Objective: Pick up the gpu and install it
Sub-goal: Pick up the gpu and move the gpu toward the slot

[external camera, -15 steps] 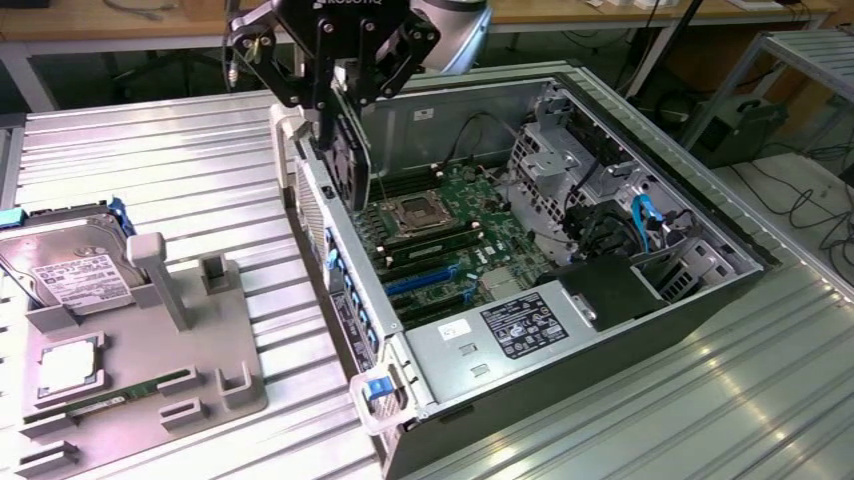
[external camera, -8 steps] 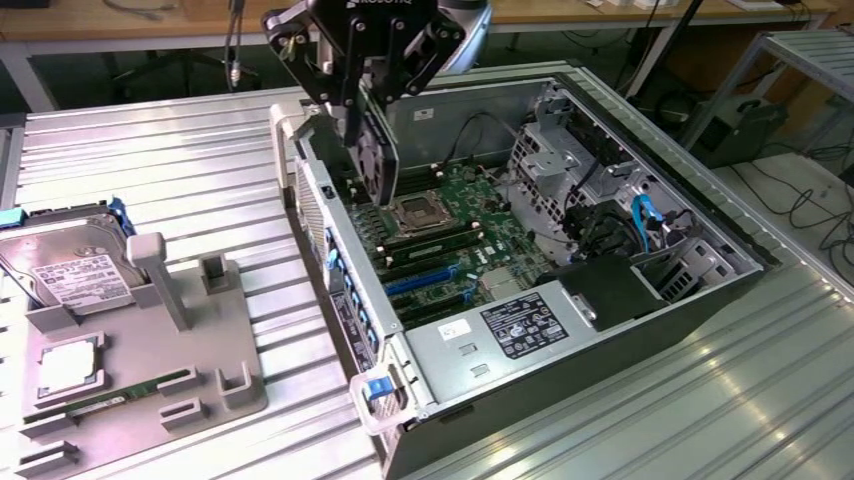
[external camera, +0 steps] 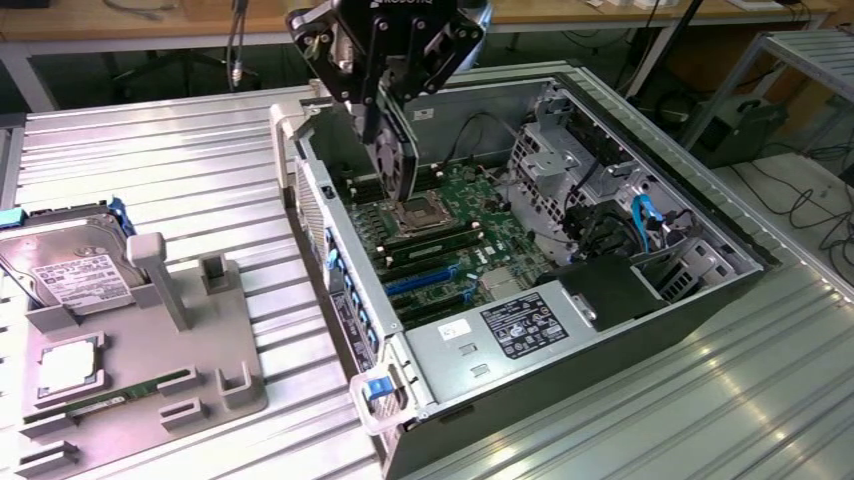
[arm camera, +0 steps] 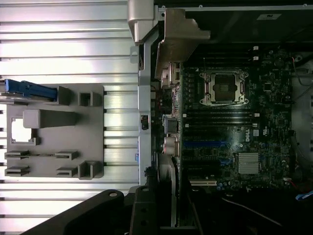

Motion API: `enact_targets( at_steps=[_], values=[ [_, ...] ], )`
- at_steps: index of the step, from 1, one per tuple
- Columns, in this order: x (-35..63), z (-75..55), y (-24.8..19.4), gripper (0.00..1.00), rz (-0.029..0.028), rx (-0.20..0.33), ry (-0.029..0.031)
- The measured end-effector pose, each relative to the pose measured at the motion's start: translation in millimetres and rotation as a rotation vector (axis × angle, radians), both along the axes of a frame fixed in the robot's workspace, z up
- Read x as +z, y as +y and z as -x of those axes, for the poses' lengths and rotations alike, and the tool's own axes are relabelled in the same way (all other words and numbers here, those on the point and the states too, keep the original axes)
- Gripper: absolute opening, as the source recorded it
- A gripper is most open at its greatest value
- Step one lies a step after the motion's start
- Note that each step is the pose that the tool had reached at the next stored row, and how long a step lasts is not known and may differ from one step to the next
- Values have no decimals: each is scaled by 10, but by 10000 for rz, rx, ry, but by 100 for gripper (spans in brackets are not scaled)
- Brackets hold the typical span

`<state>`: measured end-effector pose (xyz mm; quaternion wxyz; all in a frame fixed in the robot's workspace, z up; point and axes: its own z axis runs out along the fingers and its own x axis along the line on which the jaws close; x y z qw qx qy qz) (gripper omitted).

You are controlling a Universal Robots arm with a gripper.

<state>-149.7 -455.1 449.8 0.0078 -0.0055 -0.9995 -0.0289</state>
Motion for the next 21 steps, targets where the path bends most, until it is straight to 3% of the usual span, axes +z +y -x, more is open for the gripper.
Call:
enact_targets(
  at_steps=[21],
  values=[
    [-10,-400,0,27,0,-1,0]
  ],
)
